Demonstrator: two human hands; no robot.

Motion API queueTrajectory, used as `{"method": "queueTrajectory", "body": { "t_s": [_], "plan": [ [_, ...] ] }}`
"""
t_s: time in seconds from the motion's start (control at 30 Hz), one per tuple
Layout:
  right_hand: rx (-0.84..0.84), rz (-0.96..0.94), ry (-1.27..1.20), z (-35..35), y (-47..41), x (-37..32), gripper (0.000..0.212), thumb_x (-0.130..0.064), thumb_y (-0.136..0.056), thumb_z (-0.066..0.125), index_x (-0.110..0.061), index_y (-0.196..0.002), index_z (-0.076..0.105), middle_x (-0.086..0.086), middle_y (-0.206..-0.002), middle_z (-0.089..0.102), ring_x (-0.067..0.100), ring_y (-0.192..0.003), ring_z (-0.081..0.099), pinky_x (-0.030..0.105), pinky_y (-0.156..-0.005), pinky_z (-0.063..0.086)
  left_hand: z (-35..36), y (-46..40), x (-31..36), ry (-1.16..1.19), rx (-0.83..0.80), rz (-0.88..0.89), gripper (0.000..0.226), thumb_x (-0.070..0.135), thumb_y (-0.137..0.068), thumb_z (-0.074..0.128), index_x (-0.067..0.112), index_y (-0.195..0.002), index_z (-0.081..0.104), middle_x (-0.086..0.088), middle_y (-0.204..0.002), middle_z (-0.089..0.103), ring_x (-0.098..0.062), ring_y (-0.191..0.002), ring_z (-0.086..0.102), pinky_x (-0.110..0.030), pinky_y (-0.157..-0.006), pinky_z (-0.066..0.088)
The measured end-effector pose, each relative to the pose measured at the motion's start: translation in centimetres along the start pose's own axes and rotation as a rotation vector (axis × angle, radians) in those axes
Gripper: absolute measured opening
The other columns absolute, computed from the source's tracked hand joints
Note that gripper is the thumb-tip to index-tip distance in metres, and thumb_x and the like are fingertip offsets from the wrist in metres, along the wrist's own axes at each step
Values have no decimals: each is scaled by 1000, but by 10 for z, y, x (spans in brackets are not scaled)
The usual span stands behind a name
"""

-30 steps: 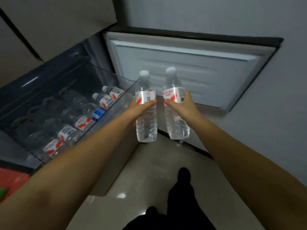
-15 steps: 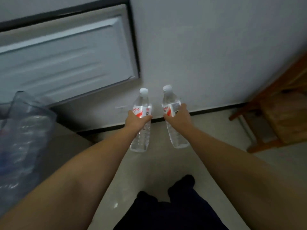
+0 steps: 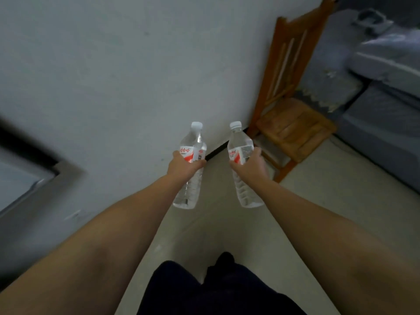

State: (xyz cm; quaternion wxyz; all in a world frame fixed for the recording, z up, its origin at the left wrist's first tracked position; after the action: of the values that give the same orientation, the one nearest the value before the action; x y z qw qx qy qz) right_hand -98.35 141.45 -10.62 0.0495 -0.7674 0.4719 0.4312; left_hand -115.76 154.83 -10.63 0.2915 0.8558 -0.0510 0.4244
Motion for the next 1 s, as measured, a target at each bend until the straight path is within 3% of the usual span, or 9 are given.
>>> {"method": "queueTrajectory", "body": {
  "t_s": [0.2, 0.33, 0.47, 0.6, 0.77, 0.83, 1.0],
  "plan": [
    [190, 205, -148, -69, -35, 59, 63, -38, -82, 72, -14, -127, 36, 8, -117, 56, 26, -103, 62, 38, -82, 54, 101, -25, 74, -169, -224, 130, 62, 36, -76, 77, 12, -119, 40, -3, -104, 52, -26, -103, 58, -44, -91, 53],
    [318, 306, -243, -113, -54, 98, 63, -37, -81, 73, -14, -127, 37, 9, -118, 56, 28, -104, 61, 43, -88, 53, 171, -42, 117, -247, -400, 157, 75, 39, -76, 76, 12, -134, 37, -5, -119, 52, -26, -112, 55, -43, -95, 48],
    [438, 411, -320, -154, -73, 131, 63, -36, -81, 74, -14, -128, 38, 9, -120, 57, 26, -104, 61, 40, -85, 52, 231, -63, 159, -333, -581, 206, 89, 50, -64, 80, 16, -134, 38, -6, -123, 57, -27, -112, 58, -50, -96, 49],
    [624, 498, -358, -201, -91, 149, 60, -39, -79, 74, -10, -121, 42, 12, -117, 57, 29, -99, 61, 31, -72, 44, 291, -75, 220, -437, -680, 320, 78, 38, -74, 78, 12, -132, 35, -6, -123, 55, -26, -112, 57, -42, -95, 49],
    [855, 618, -448, -247, -97, 174, 63, -43, -72, 73, -11, -120, 47, 10, -110, 61, 28, -97, 63, 30, -76, 48, 376, -66, 286, -553, -832, 498, 75, 34, -82, 73, 13, -139, 31, -5, -126, 52, -23, -110, 54, -32, -85, 43],
    [923, 674, -490, -254, -90, 187, 64, -40, -74, 73, -10, -124, 47, 9, -110, 60, 26, -95, 62, 28, -76, 45, 404, -57, 294, -605, -889, 530, 72, 31, -82, 73, 13, -138, 33, -5, -124, 54, -19, -101, 53, -31, -81, 42],
    [1052, 799, -540, -276, -63, 230, 57, -37, -73, 75, -9, -117, 51, 8, -103, 65, 20, -80, 60, 25, -68, 42, 472, -17, 292, -723, -1036, 552, 75, 31, -78, 77, 12, -138, 34, -6, -125, 55, -21, -105, 55, -31, -82, 44]
  ]
}}
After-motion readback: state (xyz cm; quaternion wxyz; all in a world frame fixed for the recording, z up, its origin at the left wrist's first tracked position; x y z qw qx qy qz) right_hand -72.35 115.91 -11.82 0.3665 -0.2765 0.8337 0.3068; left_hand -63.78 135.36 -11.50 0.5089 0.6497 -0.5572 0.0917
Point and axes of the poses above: each hand's wrist, its own y-axis away from the middle knuckle, its own z-axis out of the palm, x = y × z, the point moved 6 cm from there along -y, towards the middle knuckle
